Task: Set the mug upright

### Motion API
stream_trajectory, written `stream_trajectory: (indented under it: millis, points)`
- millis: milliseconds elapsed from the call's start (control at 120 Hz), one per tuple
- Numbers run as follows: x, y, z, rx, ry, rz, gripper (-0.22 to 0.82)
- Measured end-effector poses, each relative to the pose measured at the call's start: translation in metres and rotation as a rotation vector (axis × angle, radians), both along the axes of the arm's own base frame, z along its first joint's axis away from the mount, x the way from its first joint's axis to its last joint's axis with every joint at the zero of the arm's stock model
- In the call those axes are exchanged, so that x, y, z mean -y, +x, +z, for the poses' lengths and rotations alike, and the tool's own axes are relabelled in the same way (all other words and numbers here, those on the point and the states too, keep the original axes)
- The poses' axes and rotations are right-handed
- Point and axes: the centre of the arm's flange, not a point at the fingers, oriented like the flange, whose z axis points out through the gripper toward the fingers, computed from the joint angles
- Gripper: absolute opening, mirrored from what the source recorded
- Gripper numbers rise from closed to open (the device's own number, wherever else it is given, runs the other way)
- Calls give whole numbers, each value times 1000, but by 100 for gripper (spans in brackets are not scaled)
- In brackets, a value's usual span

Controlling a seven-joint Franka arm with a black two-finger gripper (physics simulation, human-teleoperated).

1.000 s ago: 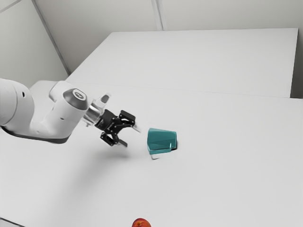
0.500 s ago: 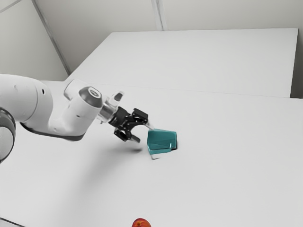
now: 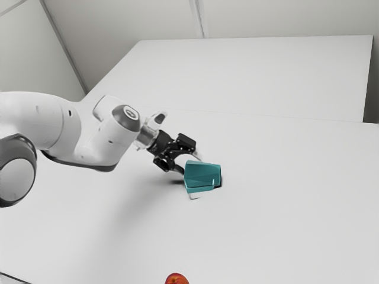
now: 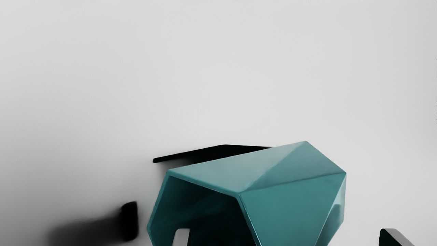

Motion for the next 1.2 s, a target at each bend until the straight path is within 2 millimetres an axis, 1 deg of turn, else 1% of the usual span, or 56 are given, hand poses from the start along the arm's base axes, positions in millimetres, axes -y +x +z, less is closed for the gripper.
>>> stream_trajectory:
  millis: [75,142,208,275,383,408,542,642,783,900,1000,1075,1200]
  points:
    - [2,2,-2,1,2,-6,60]
    - [8,4,-5,2,4,-18,60]
    - [16,8,-5,8,6,-33,56]
    - [19,9,-5,10,7,-38,45]
    - [20,10,-4,14,9,-43,21]
    - [19,10,-3,16,10,-44,16]
    - [19,11,3,26,17,-50,4]
    - [24,14,11,43,17,-58,-4]
    - [29,15,24,64,10,-65,-13]
    - [32,15,30,70,7,-67,-14]
    - [32,14,42,85,6,-69,-14]
    - [29,14,52,100,12,-74,-15]
    - [17,13,71,123,53,-93,-15]
